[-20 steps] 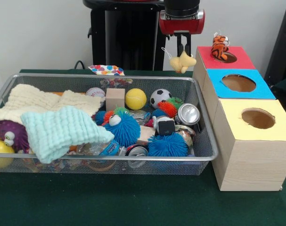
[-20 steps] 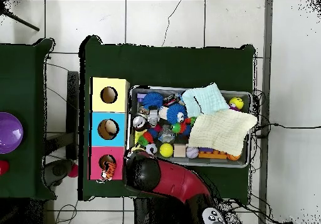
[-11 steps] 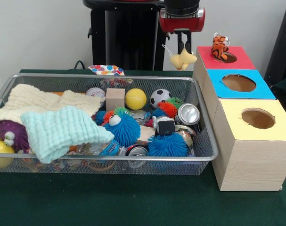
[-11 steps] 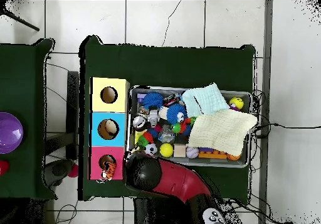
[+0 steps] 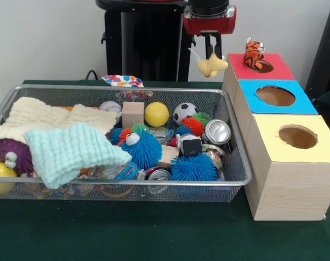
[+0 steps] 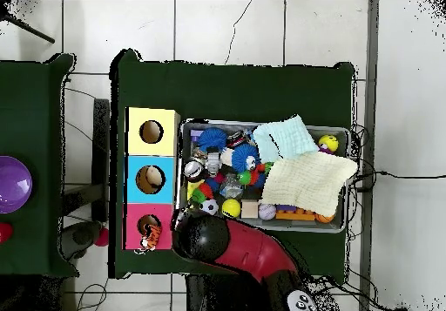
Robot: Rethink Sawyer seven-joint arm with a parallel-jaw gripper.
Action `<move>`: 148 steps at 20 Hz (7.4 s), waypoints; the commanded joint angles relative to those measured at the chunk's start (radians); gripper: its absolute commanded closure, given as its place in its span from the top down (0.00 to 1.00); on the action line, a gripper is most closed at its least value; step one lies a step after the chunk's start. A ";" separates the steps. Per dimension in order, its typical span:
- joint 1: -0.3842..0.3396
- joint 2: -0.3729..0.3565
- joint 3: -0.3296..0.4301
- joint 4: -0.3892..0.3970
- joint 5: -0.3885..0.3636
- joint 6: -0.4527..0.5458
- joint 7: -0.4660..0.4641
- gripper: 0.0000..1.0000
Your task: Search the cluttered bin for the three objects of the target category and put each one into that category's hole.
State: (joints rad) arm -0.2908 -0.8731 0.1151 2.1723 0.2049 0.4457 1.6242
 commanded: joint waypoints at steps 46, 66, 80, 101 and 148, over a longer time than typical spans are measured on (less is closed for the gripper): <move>-0.020 -0.045 0.148 0.150 0.133 0.016 0.223 0.00; 0.085 -0.064 -0.013 0.019 0.098 0.182 0.226 0.00; 0.029 -0.065 0.091 0.147 0.291 0.045 0.172 0.00; 0.020 -0.075 0.130 0.189 0.415 -0.047 0.124 0.00; 0.076 -0.053 0.016 0.105 0.323 0.018 0.179 0.00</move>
State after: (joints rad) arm -0.2040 -0.9507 0.1114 2.3338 0.5207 0.4558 1.6242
